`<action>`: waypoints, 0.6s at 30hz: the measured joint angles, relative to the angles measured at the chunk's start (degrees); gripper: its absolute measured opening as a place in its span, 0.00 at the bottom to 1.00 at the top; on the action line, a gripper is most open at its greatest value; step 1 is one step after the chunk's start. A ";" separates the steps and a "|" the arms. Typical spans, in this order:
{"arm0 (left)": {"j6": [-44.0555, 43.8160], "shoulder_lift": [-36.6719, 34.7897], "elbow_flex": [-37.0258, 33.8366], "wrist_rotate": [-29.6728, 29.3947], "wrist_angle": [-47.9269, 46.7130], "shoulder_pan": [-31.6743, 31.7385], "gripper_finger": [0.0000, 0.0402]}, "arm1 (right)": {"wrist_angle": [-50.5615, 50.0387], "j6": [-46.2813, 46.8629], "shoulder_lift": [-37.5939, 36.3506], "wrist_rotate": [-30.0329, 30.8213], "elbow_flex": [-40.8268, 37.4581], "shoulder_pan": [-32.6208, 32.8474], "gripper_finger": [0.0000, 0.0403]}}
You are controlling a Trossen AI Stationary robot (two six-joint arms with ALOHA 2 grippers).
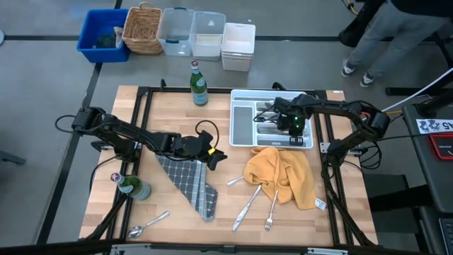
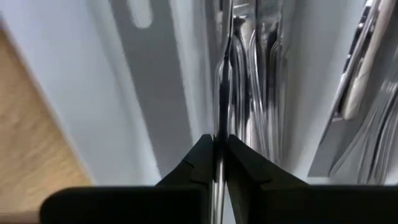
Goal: Sort silverware
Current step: Put the silver knife into the cutlery tray
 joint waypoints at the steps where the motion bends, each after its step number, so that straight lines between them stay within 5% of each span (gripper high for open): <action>1: 0.20 0.00 0.01 0.00 0.04 0.00 0.35 | 0.95 0.02 -0.02 0.59 -0.45 0.00 0.08; 7: 1.87 0.00 0.00 1.45 0.05 -0.93 0.35 | 4.53 0.23 0.09 1.79 -1.37 0.00 0.08; 12: 4.16 0.00 0.00 15.60 0.06 -3.84 0.35 | 6.18 0.27 0.02 1.98 -1.37 0.00 0.08; 18: -3.45 0.00 0.00 28.27 0.00 -9.54 0.35 | 7.00 0.28 0.03 1.90 -1.37 0.00 0.08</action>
